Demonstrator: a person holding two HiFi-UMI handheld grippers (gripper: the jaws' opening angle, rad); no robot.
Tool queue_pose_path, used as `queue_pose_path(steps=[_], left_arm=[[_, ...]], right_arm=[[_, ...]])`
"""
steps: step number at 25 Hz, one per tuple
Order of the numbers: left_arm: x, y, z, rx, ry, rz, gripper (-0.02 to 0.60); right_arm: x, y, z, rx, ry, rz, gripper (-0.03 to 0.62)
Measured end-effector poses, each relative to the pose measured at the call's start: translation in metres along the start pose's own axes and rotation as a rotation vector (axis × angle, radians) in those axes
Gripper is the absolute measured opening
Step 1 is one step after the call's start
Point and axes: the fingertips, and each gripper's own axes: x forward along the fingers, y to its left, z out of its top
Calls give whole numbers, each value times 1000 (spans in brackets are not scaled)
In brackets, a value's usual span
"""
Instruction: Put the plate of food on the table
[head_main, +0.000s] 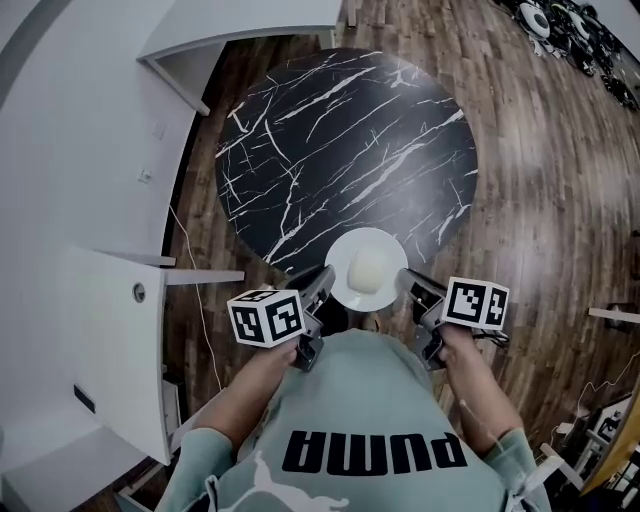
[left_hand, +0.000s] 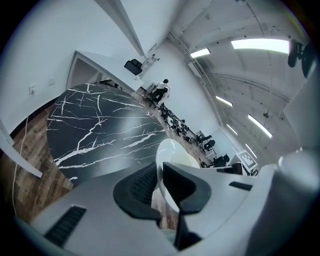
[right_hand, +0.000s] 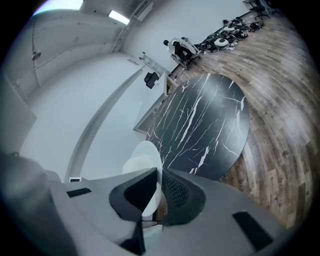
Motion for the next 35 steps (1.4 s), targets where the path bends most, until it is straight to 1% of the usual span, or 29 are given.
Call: queue_pose_path(steps=[8,16,22,30,35], left_arm=[[28,13,33,37,51,-38,43],[55,36,54,99,101,-43,46],[70,56,56,98,131,-44,48],[89,86,58,87,165,-39,46],[98,100,56,103,184,-31,46]], right_arm=[[22,-6,29,28,-45,-45,34],[47,-17,49,58,-84,-72,35],[69,-31,50,89,-81,-106,35],[100,-51,46,143,-74,-131,38],[117,-65,44,156,-75,-138,40]])
